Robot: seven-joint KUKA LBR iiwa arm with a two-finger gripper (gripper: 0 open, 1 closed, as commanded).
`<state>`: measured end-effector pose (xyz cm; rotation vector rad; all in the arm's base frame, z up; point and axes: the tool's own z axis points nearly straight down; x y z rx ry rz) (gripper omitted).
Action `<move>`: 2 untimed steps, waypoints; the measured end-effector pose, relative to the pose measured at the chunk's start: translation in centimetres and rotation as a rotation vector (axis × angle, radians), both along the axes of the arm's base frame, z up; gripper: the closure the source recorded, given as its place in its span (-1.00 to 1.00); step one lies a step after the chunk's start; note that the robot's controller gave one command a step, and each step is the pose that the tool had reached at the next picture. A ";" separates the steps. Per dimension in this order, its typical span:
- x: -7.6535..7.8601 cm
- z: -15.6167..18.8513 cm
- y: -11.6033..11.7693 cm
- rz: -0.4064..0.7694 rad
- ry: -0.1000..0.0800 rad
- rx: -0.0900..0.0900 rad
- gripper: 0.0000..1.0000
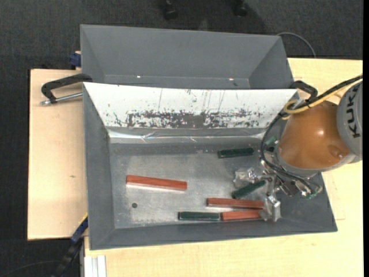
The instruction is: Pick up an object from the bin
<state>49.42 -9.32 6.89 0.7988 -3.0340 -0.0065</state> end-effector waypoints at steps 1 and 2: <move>6.3 3.4 -2.6 -0.084 -0.018 -0.004 -1.00; 11.0 3.3 3.4 0.054 -0.016 0.001 -1.00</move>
Offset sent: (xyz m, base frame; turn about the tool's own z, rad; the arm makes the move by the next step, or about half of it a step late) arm 0.0590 -0.0257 0.0311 0.0828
